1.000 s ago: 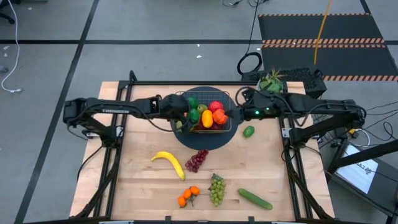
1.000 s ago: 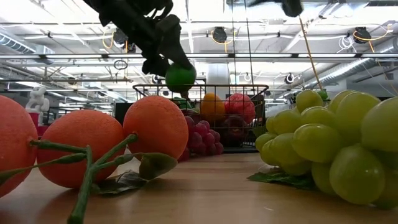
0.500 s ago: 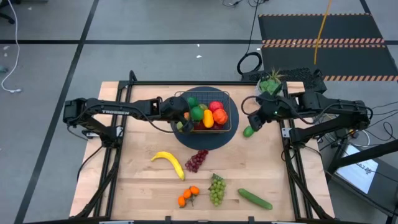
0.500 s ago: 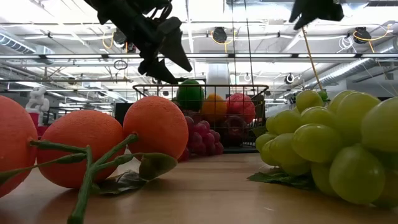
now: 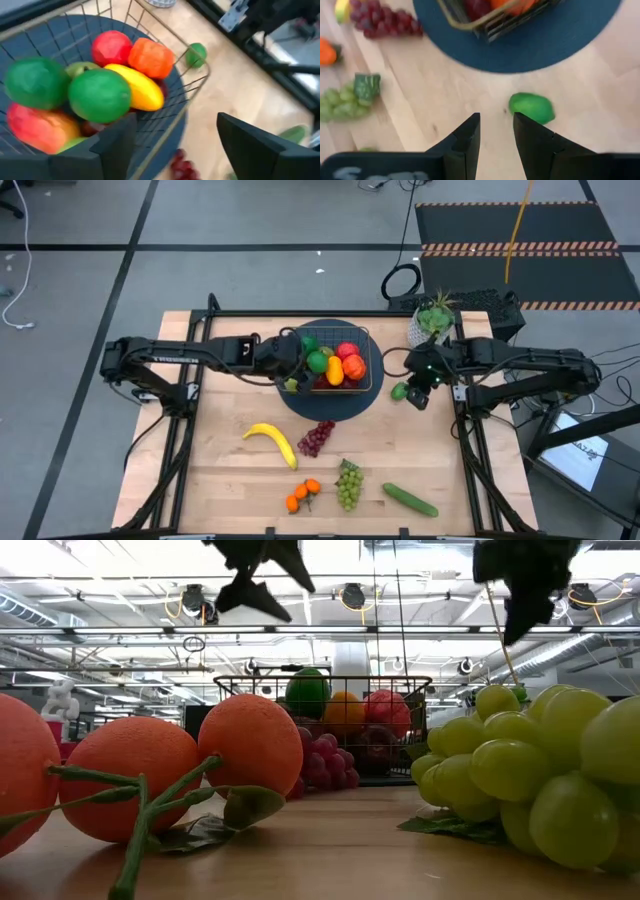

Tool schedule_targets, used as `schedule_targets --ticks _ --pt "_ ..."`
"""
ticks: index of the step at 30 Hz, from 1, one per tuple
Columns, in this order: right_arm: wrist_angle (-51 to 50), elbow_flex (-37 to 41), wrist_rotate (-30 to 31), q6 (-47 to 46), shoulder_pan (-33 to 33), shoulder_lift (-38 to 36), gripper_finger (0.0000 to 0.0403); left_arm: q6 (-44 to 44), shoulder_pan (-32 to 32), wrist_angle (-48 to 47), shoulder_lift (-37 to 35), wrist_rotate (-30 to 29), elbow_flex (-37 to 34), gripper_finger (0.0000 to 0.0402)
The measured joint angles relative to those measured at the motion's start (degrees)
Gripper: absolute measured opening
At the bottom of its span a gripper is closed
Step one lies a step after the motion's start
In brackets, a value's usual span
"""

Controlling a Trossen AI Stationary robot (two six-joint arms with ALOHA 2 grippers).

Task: Build produce basket
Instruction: Put the green lime into the wire basket

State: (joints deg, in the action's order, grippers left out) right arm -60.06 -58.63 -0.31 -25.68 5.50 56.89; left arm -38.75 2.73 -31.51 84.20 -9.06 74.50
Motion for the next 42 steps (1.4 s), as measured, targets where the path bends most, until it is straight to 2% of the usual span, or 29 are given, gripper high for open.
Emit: schedule_targets --ticks 4,6,12,18,23,26,29,34,42 --pt "4.3 6.8 -5.3 6.3 1.8 -2.0 0.0115 -7.6 -2.7 0.7 0.0 -0.1 0.7 0.0237" --pt "5.8 9.8 -5.9 11.7 2.2 -2.4 0.0127 -11.4 -4.1 0.8 0.0 -0.2 0.7 0.022" --pt "13.6 17.6 -5.1 21.7 3.5 -1.8 0.02 -14.6 -8.9 1.6 0.0 -3.1 0.7 0.0159" --pt "14.8 17.2 -2.4 23.1 5.7 2.5 0.0279 -18.7 -13.0 -0.6 0.0 -5.8 0.7 0.0113" --pt "19.7 17.2 0.8 35.5 6.5 3.5 0.0315 -22.3 -15.5 -1.9 0.0 -8.1 0.6 0.0098" --pt "19.8 17.2 1.8 44.8 7.5 3.6 0.0324 -23.2 -16.6 -2.4 0.0 -9.0 0.6 0.0097" --pt "20.3 17.2 0.6 50.1 8.5 3.6 0.0324 -23.3 -17.3 -3.4 0.0 -9.2 0.6 0.0097" --pt "22.2 17.8 -3.0 55.9 9.9 3.6 0.0321 -23.3 -17.5 -4.0 0.0 -9.4 0.6 0.0097" --pt "22.2 22.3 -7.3 59.5 10.8 3.6 0.0321 -22.6 -17.5 -5.4 0.0 -9.4 0.6 0.0097"
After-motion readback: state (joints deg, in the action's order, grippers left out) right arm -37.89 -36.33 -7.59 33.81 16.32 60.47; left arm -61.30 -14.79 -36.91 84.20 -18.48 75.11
